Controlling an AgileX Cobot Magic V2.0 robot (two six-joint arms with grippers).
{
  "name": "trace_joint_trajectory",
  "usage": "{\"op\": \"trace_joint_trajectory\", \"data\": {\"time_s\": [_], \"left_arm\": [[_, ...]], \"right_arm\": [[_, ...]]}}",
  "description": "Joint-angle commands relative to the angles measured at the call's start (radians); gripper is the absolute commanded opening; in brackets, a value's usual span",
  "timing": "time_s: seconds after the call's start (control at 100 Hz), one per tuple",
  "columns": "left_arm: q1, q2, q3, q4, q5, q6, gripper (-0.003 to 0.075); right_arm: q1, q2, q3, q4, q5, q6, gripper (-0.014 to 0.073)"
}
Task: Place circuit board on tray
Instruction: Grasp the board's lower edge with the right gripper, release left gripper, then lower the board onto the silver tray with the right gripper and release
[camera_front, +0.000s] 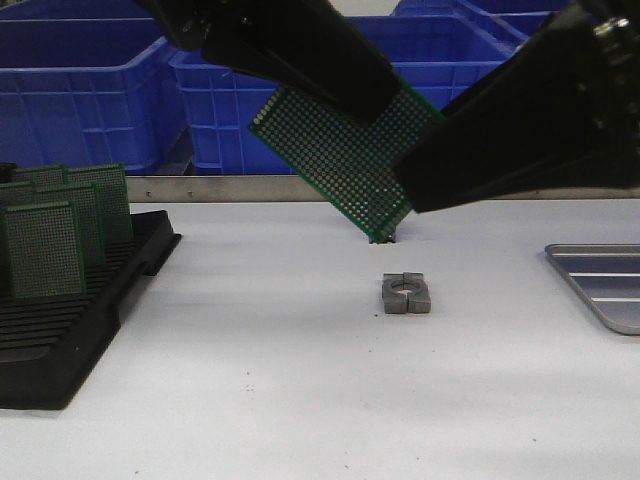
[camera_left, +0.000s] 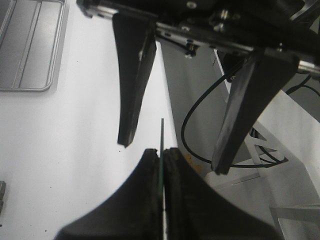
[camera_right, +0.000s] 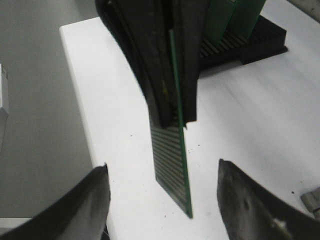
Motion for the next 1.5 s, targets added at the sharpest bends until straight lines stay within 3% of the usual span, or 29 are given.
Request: {"op": "trace_joint_trajectory", "data": {"time_s": [0.0,0.21,0.32,0.42,0.55,0.69,0.82,1.0,1.14,1.31,1.49], "left_arm": [[-0.007,-0.035,-0.031,-0.073,0.017,-0.01,-0.002],[-0.007,-0.035,-0.031,-0.073,0.014,-0.01,-0.002],[-0.007,-0.035,-0.031,-0.073,0.012,-0.01,-0.0004],[-0.007,-0.035,-0.031,-0.073,0.012,-0.01,0.0094],[-0.007,-0.035,-0.031,-0.073,0.011,-0.011,0.0323],[-0.007,-0.035,-0.031,-0.073,-0.059,-0.011,0.0493],[-0.007,-0.035,-0.031,-0.071,-0.127,-0.011,0.0503],[-0.007,-0.035,-0.031,-0.071,-0.183,-0.011,0.0503],[-0.007,-0.035,-0.031,-0.071,-0.183,-0.011,0.0503],[-0.007,-0.035,-0.031,-0.077,-0.183,-0.011,0.0503],[-0.007,-0.035,-0.031,-0.082,-0.183,-0.011,0.0503]], "right_arm": [[0.009,0.02,-0.042,0.059,0.017,-0.015,0.0446],[0.009,0.037,-0.042,0.069,0.027,-0.015,0.0059],[0.009,0.037,-0.042,0.07,0.041,-0.014,-0.0076],[0.009,0.037,-0.042,0.07,0.042,-0.014,-0.0068],[0.009,0.037,-0.041,0.068,0.052,0.011,-0.0068],[0.009,0.037,-0.041,0.001,0.069,0.192,-0.0068],[-0.019,0.042,-0.041,-0.131,0.064,0.531,-0.0068],[-0.134,0.06,-0.041,-0.325,0.051,0.838,-0.0068],[-0.267,0.062,-0.041,-0.343,-0.032,0.876,-0.0068],[-0.414,0.062,-0.041,-0.343,-0.236,0.876,-0.0068],[-0.483,0.069,-0.041,-0.343,-0.444,0.875,-0.0068]]}}
